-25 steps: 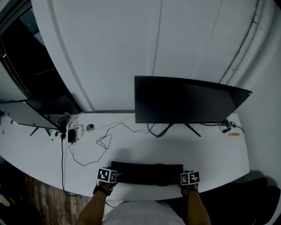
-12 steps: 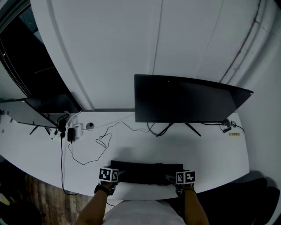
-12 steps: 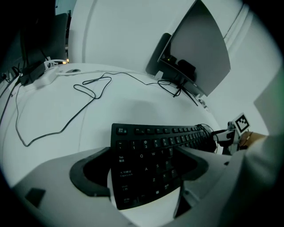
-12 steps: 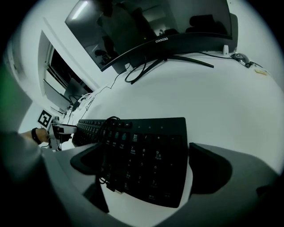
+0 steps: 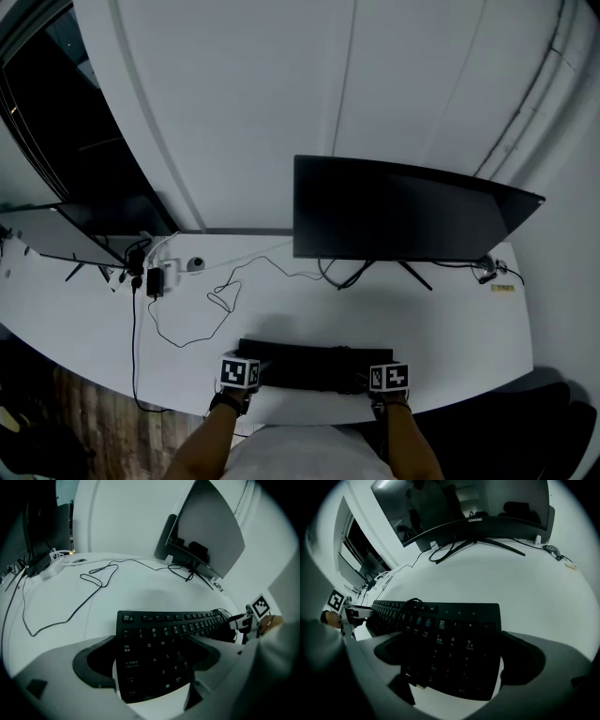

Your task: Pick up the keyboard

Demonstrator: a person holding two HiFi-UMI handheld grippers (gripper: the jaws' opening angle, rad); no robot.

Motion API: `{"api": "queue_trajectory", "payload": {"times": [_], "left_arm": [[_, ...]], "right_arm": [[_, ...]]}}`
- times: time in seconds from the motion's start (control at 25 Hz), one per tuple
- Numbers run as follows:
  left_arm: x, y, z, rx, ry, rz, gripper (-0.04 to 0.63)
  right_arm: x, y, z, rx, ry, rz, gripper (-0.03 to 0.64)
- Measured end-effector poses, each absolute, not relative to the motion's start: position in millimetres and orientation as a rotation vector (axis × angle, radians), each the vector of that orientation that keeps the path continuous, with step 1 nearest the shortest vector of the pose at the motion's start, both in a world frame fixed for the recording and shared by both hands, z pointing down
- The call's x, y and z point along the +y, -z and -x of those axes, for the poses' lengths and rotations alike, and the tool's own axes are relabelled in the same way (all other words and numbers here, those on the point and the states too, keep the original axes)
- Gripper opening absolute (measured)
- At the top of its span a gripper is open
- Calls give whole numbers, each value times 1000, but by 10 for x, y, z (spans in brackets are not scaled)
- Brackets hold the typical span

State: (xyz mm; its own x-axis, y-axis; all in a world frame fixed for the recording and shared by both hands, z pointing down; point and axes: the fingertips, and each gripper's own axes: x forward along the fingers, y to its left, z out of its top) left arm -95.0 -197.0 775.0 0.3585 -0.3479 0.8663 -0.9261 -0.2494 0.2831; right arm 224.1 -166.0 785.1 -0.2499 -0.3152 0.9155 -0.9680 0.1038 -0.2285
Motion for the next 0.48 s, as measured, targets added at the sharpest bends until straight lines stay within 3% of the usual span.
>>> {"api": "queue_trajectory", "payload": {"times": [0.48], "left_arm": [[-1931,-7738,971,-1129,-855,-1725,410]], "right_arm": [[-1665,-7798,-2262,-1658,-1201,-1314,577]]}}
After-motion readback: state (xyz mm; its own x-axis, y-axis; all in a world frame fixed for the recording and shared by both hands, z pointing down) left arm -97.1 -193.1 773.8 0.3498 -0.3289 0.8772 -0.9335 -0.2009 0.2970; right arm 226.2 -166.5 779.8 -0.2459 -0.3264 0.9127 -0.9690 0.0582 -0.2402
